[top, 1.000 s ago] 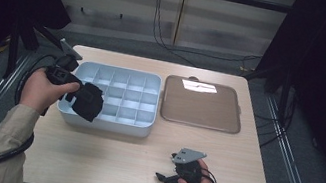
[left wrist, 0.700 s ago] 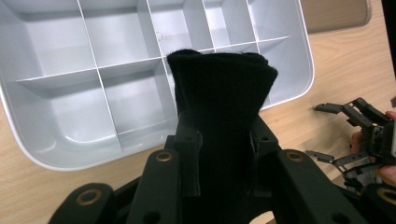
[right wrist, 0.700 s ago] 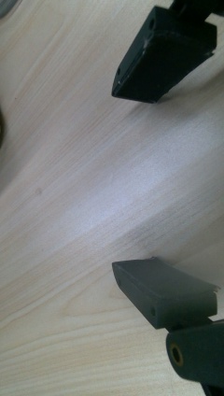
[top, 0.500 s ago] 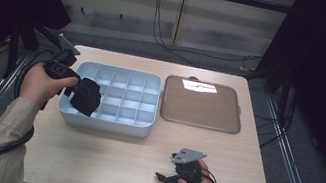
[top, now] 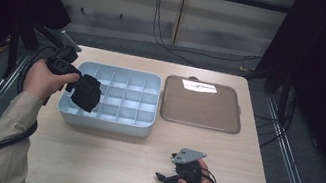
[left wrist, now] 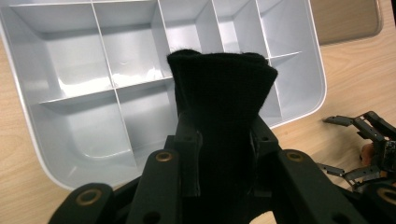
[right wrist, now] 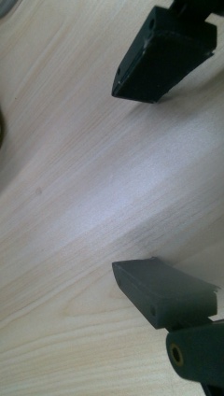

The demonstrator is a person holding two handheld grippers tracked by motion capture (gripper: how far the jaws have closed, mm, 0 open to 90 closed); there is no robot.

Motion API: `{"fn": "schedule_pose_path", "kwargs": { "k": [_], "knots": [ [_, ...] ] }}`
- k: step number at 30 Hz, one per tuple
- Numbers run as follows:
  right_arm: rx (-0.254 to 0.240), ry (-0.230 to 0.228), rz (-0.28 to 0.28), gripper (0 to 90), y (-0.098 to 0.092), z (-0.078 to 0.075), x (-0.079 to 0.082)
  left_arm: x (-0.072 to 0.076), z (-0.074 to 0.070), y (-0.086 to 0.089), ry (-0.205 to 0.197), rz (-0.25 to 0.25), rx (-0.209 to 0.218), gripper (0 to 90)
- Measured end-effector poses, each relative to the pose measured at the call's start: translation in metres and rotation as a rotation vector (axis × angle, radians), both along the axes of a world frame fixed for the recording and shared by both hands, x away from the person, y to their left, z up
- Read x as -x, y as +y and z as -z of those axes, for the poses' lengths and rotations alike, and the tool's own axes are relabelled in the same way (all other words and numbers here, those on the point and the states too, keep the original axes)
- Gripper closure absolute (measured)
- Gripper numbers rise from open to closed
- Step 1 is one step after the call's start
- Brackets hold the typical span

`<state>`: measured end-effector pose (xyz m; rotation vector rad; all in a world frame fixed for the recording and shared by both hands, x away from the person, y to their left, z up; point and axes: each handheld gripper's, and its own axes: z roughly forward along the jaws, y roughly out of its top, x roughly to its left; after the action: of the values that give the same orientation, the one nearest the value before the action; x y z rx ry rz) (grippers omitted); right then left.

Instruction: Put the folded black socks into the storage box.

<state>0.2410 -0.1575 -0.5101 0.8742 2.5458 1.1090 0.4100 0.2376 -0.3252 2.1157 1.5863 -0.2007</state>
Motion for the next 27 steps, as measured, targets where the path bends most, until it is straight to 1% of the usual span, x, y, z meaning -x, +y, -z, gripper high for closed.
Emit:
{"fn": "schedule_pose_path", "kwargs": {
  "k": [4, 6, 7, 10, 11, 13, 16, 17, 18, 19, 20, 21, 22, 24, 26, 27],
  "knots": [
    [-0.001, 0.001, -0.001, 13.3, 0.0, 0.0, 0.0, -0.001, 0.0, 0.002, -0.007, -0.008, 0.003, 71.1],
    [0.0, 0.001, -0.001, 13.4, 0.0, 0.0, 0.0, -0.002, 0.001, 0.004, 0.002, -0.01, 0.004, 71.1],
    [0.0, 0.001, -0.001, 13.4, 0.0, 0.0, 0.0, -0.004, 0.002, 0.005, -0.007, -0.019, 0.002, 71.1],
    [0.0, 0.001, -0.001, 13.3, 0.0, 0.0, 0.0, -0.005, 0.003, 0.008, -0.013, -0.018, 0.004, 71.0],
    [-0.001, 0.001, -0.001, 13.4, 0.0, 0.0, 0.0, -0.007, 0.004, 0.009, -0.004, -0.023, 0.006, 71.0],
    [0.0, 0.001, -0.001, 13.4, 0.0, 0.0, 0.0, -0.008, 0.006, 0.011, -0.006, -0.023, 0.006, 71.0],
    [0.0, 0.001, -0.001, 13.4, 0.0, 0.0, 0.0, -0.01, 0.008, 0.012, 0.001, -0.022, 0.005, 71.0],
    [0.0, 0.001, -0.001, 13.4, 0.0, 0.0, 0.0, -0.01, 0.009, 0.012, -0.004, -0.023, -0.001, 71.0],
    [0.0, 0.001, -0.001, 13.4, 0.0, 0.0, 0.0, -0.011, 0.009, 0.012, 0.002, -0.03, 0.0, 71.0],
    [0.0, 0.0, -0.001, 13.4, 0.0, 0.0, 0.0, -0.013, 0.011, 0.013, 0.0, -0.021, -0.009, 71.0],
    [0.0, 0.001, -0.001, 13.4, 0.0, 0.0, 0.0, -0.013, 0.013, 0.014, 0.005, -0.023, -0.007, 71.0],
    [0.0, 0.001, -0.001, 13.4, 0.0, 0.0, 0.0, -0.013, 0.014, 0.013, 0.004, -0.033, -0.011, 71.0],
    [0.0, 0.001, -0.001, 13.4, 0.0, 0.0, 0.0, -0.014, 0.014, 0.014, 0.007, -0.025, -0.025, 71.0],
    [0.0, 0.001, -0.001, 13.4, 0.0, 0.0, 0.0, -0.015, 0.017, 0.015, 0.003, -0.028, -0.019, 71.0],
    [0.0, 0.0, 0.0, 13.4, 0.0, 0.0, 0.0, -0.015, 0.018, 0.016, 0.011, -0.032, -0.015, 71.0],
    [0.0, 0.001, -0.001, 13.4, 0.0, 0.0, 0.0, -0.017, 0.02, 0.017, 0.017, -0.035, -0.015, 71.0]
  ]
}}
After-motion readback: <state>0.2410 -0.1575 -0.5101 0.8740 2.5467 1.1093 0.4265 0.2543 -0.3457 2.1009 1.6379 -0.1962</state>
